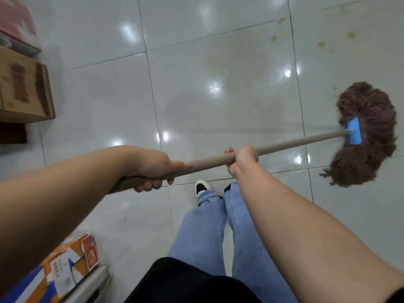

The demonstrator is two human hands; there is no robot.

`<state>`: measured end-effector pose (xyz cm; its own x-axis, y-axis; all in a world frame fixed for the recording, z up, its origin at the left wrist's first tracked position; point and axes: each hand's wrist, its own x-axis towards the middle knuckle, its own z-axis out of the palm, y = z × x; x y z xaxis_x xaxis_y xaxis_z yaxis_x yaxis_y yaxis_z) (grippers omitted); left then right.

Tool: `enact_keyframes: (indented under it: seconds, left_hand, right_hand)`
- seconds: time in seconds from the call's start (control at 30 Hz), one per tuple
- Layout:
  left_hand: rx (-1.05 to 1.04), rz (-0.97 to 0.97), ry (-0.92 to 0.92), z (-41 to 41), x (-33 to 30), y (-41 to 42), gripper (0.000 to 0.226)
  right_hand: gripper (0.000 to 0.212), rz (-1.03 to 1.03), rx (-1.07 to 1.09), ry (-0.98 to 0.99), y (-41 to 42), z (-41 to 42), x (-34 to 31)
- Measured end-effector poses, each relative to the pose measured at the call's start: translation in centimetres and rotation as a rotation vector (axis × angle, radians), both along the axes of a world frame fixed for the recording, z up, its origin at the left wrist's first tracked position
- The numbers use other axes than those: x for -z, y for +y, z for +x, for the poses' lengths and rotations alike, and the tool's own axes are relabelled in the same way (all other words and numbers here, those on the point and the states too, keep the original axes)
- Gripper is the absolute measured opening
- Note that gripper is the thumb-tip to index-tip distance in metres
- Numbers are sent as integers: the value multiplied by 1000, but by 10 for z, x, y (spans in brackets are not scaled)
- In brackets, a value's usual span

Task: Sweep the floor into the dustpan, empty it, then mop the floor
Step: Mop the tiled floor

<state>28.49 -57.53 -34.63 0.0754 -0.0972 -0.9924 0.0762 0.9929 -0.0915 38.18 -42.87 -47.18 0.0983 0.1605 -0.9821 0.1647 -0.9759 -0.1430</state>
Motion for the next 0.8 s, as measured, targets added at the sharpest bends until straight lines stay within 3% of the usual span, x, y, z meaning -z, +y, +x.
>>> enact_keyframes:
  seconds: [0.3, 0.47, 0.63, 0.8]
  left_hand:
    - [-18, 142, -29, 50, 20, 210, 55]
    - [-38, 162, -69, 60, 21, 268, 54]
    - [7, 199, -53, 24, 22, 214, 55]
    - [64, 207, -19, -51, 8, 82, 56]
  right_hand:
    - [10, 147, 126, 34, 202, 55, 9]
    - [10, 215, 263, -8, 253, 67, 12]
    - [7, 200, 299, -19, 204, 28, 13]
    - [15, 205, 309, 39, 77, -44, 6]
